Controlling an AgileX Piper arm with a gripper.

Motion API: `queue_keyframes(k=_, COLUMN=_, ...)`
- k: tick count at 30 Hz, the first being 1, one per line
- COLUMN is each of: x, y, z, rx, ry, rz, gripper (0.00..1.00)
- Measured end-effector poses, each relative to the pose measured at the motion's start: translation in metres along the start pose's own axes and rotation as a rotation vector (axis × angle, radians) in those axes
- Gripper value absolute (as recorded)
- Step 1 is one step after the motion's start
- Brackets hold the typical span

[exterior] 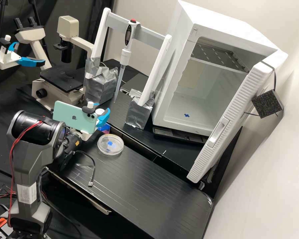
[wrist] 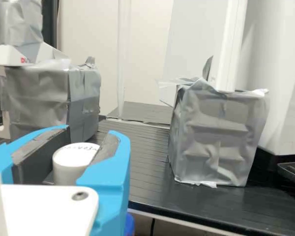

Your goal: Close the bottle

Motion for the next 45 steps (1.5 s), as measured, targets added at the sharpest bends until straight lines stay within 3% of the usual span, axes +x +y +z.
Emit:
queue_keyframes(k=18, x=-0.001, y=-0.002, z=0.002, rx=-0.006, ry=0.006, rz=-0.001, gripper=0.00)
queue_keyframes(k=25, x=-0.005, y=0.000, z=0.009, rx=0.017, ry=-0.023, rz=0.003, gripper=0.00)
queue_keyframes(k=45, x=-0.007, y=0.000, z=0.007, rx=0.019, ry=-0.017, rz=-0.001, gripper=0.00)
